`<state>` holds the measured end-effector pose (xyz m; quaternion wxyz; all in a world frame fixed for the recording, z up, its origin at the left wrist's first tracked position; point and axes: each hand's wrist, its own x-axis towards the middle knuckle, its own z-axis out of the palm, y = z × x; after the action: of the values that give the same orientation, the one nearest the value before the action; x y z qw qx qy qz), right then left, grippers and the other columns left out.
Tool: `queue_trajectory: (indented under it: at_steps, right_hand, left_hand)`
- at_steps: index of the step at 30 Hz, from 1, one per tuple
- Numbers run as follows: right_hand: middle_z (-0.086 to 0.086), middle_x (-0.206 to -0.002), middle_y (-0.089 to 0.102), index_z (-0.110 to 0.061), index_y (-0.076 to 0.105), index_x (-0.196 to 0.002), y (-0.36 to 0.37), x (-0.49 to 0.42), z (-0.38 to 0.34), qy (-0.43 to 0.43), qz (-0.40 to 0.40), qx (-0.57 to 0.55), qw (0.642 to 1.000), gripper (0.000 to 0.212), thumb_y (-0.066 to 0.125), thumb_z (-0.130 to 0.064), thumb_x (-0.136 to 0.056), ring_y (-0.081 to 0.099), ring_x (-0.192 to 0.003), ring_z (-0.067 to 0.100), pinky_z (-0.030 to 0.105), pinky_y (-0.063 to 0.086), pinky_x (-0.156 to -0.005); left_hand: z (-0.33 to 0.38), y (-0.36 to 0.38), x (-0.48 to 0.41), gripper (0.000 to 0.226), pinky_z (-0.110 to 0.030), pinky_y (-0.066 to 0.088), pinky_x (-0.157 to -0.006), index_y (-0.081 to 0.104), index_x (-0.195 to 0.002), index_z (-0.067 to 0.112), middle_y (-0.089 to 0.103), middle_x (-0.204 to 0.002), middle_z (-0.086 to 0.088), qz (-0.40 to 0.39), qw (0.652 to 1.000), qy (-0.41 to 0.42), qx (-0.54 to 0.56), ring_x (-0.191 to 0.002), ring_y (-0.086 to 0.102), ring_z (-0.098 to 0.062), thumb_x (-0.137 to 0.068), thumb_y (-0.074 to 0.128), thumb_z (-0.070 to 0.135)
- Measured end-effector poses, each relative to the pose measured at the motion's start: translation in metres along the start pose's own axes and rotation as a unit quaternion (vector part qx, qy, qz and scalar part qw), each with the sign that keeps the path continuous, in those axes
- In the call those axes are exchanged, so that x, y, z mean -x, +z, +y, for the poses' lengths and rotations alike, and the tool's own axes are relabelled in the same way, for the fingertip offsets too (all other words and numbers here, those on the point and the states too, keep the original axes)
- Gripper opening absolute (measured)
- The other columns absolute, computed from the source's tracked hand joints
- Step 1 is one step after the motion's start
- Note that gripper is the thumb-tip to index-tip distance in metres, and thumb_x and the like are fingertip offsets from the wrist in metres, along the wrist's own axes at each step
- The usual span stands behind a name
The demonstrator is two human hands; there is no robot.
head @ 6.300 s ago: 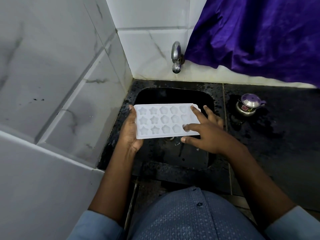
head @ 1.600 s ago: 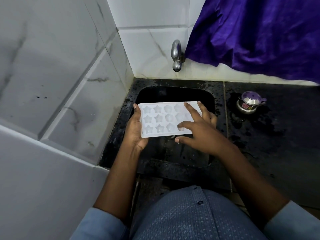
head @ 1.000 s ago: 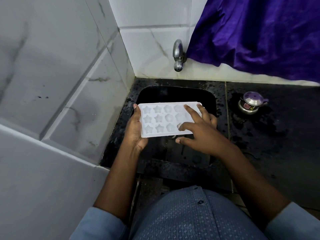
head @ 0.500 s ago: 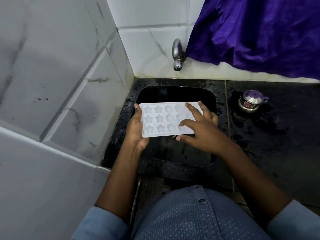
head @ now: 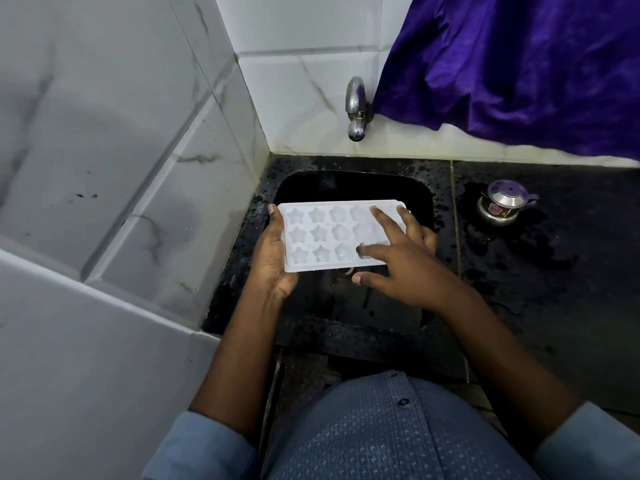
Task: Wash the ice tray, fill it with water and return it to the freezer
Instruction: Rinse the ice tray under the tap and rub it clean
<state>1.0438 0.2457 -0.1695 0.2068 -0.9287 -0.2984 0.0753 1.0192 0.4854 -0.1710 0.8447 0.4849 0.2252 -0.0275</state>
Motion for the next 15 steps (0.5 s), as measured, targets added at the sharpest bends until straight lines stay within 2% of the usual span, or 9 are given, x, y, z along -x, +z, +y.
queue_trajectory:
  at_steps: [3, 6, 9, 12, 15]
  right_hand:
    - [-0.008, -0.175, 0.001, -0.042, 0.067, -0.115, 0.001, 0.001, -0.002, -0.009, 0.023, -0.013, 1.000, 0.041, 0.061, -0.072, -0.089, -0.024, -0.157, 0.020, 0.053, -0.003, -0.120]
    - [-0.007, -0.174, 0.006, -0.040, 0.054, -0.107, 0.002, 0.000, -0.006, -0.024, 0.052, -0.026, 0.998, 0.035, 0.060, -0.070, -0.089, -0.020, -0.158, 0.018, 0.054, 0.002, -0.119]
    - [-0.007, -0.175, 0.000, -0.044, 0.055, -0.121, 0.003, 0.000, -0.013, -0.040, 0.031, -0.024, 0.998, 0.041, 0.056, -0.071, -0.089, -0.021, -0.157, 0.017, 0.054, 0.002, -0.120]
    - [-0.006, -0.175, -0.010, -0.047, 0.054, -0.135, 0.003, -0.001, -0.020, -0.030, -0.015, -0.005, 0.999, 0.050, 0.057, -0.070, -0.091, -0.027, -0.155, 0.019, 0.054, -0.002, -0.121]
    - [-0.008, -0.175, -0.011, -0.046, 0.060, -0.131, 0.001, -0.002, -0.022, -0.028, -0.028, -0.019, 0.999, 0.045, 0.061, -0.067, -0.092, -0.029, -0.154, 0.016, 0.052, -0.005, -0.122]
  left_hand:
    - [-0.001, 0.000, 0.000, 0.083, -0.062, 0.051, -0.111, 0.056, -0.153, 0.007, 0.067, -0.145, -0.021, -0.004, 1.000, 0.001, 0.003, -0.133, 0.065, -0.043, -0.107, 0.030, 0.072]
    - [-0.001, 0.002, 0.000, 0.084, -0.062, 0.051, -0.111, 0.057, -0.153, 0.008, 0.067, -0.145, -0.021, -0.005, 1.000, 0.000, 0.008, -0.133, 0.065, -0.042, -0.106, 0.031, 0.073]
    - [-0.001, 0.004, 0.002, 0.084, -0.061, 0.052, -0.109, 0.057, -0.153, 0.008, 0.067, -0.145, -0.021, -0.010, 1.000, 0.000, 0.012, -0.132, 0.066, -0.042, -0.106, 0.033, 0.073]
    - [-0.002, 0.006, 0.004, 0.082, -0.056, 0.060, -0.100, 0.059, -0.151, 0.009, 0.070, -0.141, -0.020, -0.004, 1.000, -0.003, 0.015, -0.127, 0.069, -0.041, -0.106, 0.034, 0.073]
    - [-0.001, 0.005, 0.005, 0.081, -0.055, 0.061, -0.098, 0.059, -0.150, 0.010, 0.070, -0.142, -0.020, -0.004, 1.000, -0.003, 0.010, -0.128, 0.069, -0.041, -0.107, 0.033, 0.072]
